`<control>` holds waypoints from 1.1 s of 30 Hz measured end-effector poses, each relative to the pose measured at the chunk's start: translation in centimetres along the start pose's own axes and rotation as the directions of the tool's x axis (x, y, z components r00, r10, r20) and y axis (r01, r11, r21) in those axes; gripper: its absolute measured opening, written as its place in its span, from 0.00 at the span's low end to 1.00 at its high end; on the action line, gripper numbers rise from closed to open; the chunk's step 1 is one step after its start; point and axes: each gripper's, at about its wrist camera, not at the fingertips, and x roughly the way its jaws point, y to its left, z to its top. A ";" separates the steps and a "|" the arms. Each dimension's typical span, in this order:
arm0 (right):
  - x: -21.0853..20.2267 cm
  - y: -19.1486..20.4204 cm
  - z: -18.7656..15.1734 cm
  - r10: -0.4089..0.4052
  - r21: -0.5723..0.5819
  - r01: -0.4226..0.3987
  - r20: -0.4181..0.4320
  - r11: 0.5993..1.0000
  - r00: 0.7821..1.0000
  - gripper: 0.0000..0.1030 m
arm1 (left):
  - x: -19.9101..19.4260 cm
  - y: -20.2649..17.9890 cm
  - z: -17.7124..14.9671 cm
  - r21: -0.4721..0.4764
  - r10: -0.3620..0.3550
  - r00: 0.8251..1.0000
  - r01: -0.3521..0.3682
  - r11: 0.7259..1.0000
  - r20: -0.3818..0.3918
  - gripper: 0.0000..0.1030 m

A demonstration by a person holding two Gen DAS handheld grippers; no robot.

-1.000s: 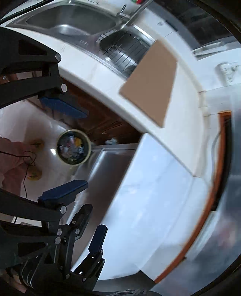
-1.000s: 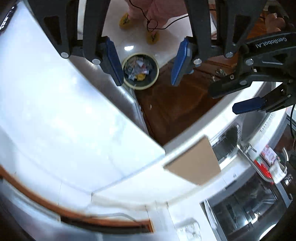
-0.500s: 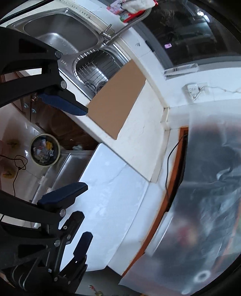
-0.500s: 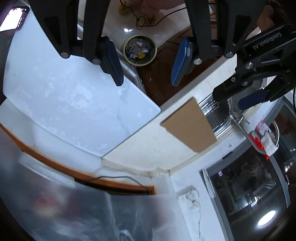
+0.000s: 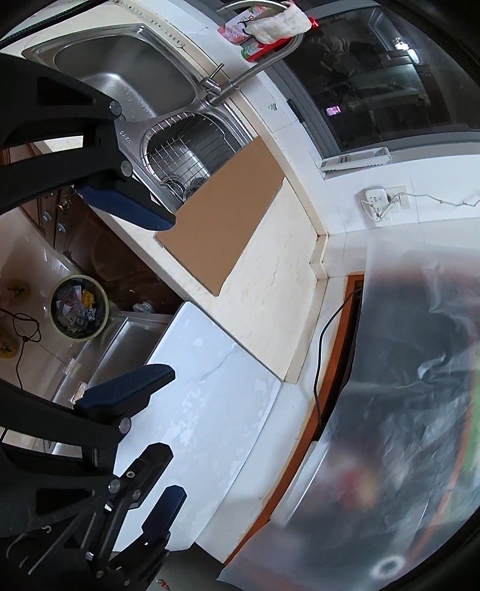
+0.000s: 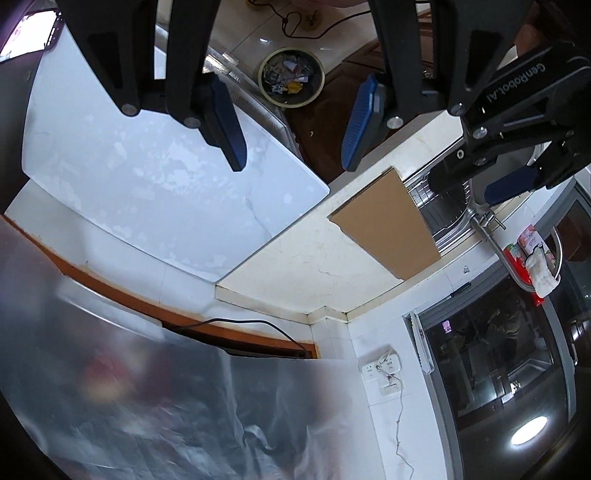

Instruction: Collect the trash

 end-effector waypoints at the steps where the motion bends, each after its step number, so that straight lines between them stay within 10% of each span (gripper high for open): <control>1: -0.1 0.0 0.0 -0.001 -0.002 0.001 0.003 1.000 1.000 0.53 | 0.1 0.0 0.0 -0.001 0.002 1.000 -0.002 1.000 0.001 0.71; 33: 1.0 1.2 0.5 -0.045 -0.017 0.045 0.010 0.999 0.999 0.53 | 1.9 0.5 0.3 -0.006 0.037 0.999 -0.037 0.999 -0.015 0.71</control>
